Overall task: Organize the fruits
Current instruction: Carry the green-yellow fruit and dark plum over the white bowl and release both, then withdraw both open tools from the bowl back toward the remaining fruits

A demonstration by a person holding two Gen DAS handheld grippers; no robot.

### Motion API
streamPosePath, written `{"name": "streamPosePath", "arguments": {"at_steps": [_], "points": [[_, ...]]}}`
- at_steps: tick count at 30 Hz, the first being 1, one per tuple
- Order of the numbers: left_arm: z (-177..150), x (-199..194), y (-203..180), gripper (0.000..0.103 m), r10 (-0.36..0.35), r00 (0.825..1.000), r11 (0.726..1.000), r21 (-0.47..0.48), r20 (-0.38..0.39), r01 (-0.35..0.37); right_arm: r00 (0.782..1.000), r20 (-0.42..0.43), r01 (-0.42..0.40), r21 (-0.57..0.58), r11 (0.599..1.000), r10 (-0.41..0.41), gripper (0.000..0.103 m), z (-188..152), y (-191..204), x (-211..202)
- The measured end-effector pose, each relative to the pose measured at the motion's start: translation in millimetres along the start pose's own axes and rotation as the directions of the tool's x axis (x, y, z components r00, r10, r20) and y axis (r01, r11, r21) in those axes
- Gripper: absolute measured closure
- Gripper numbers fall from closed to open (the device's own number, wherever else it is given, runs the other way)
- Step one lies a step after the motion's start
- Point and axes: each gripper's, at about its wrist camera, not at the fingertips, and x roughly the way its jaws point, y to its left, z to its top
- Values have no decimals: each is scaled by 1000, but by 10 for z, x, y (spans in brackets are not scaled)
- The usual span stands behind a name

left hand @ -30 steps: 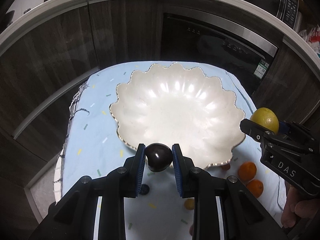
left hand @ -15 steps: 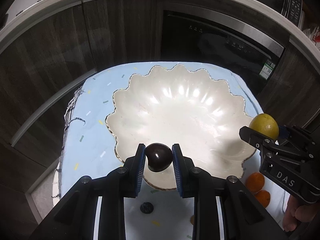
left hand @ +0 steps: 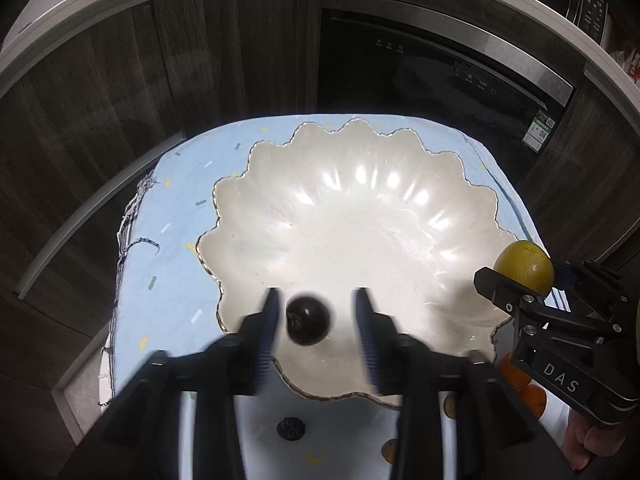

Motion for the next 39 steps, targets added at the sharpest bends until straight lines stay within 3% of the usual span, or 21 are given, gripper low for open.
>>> {"name": "streamPosePath", "arguments": {"at_steps": [3,7,11,15,29,39], "points": [[6,-41,19,36,24,1000,1000,-12,20,-24,1000,1,-2,1,1000,2,49,19,-5,-3],[24,-84,73,30,73,997,997,-17,36,-73,998,52,45,-2,999,-45,23,63,-1,-103],[23,-150,116,18,101,993,995,-23,57,-100,990,101,103,-4,995,-102,22,129,-3,-222],[19,-224,129,14,104,992,994,-30,75,-102,986,123,111,3,994,-111,22,175,-11,-306],[-5,-460,36,13,94,990,995,-29,101,-92,982,156,107,15,994,-108,22,112,-59,-514],[-208,-590,-126,13,88,989,996,-18,116,-87,978,160,128,20,992,-130,22,-66,-172,-658]]}}
